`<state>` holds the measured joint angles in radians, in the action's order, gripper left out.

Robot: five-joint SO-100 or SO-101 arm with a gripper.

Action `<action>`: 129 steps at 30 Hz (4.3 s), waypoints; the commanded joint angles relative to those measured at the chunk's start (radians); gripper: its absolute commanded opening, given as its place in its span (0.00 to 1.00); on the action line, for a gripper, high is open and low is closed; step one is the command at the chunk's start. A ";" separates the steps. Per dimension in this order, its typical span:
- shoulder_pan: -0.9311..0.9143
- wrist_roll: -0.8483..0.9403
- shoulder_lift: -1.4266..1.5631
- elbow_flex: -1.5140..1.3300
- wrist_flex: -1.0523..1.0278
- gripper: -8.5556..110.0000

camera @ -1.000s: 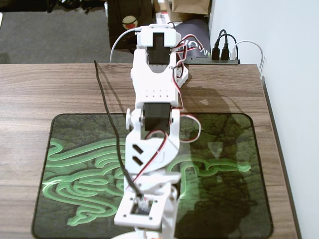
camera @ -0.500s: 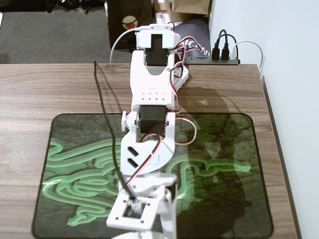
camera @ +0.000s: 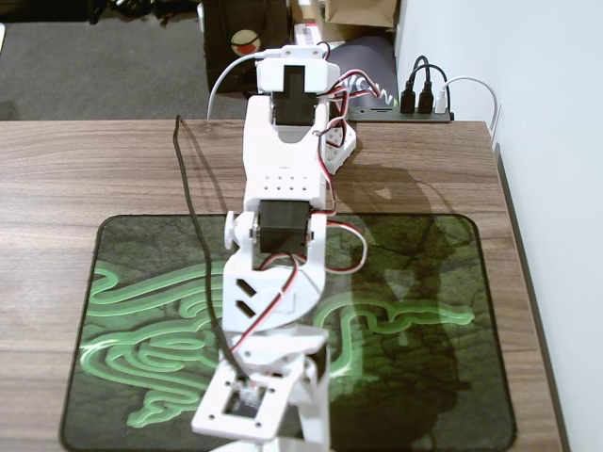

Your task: Grasp a lego block and put it on the plate.

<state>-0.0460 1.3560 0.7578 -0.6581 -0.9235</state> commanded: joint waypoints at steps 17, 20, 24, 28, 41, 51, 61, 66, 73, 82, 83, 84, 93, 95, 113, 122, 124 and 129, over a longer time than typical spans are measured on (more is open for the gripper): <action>-0.003 -0.025 0.485 -0.459 -0.018 0.11; 0.005 -0.029 0.586 -0.600 -0.011 0.08; 0.017 -0.071 0.721 -0.788 0.014 0.08; 0.025 -0.138 0.876 -0.968 0.032 0.08; 0.054 -0.503 1.378 -1.529 0.046 0.08; 0.044 -0.841 1.713 -1.858 0.040 0.08; 0.034 -1.106 1.996 -2.080 -0.003 0.08; 0.018 -1.173 2.108 -2.166 -0.043 0.08; 0.021 -1.253 2.230 -2.209 -0.160 0.08; 0.009 -1.295 2.352 -2.232 -0.250 0.08; 0.009 -1.295 2.365 -2.233 -0.256 0.08; 0.009 -1.296 2.381 -2.237 -0.262 0.08; 0.006 -1.302 2.510 -2.260 -0.333 0.08; 0.006 -1.302 2.533 -2.263 -0.345 0.08; 0.006 -1.302 2.533 -2.263 -0.345 0.08; 0.008 -1.302 2.533 -2.263 -0.345 0.08; 0.008 -1.302 2.533 -2.263 -0.345 0.08; 0.008 -1.302 2.533 -2.263 -0.345 0.08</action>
<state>-0.0383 0.0506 3.2873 -2.9238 -1.2671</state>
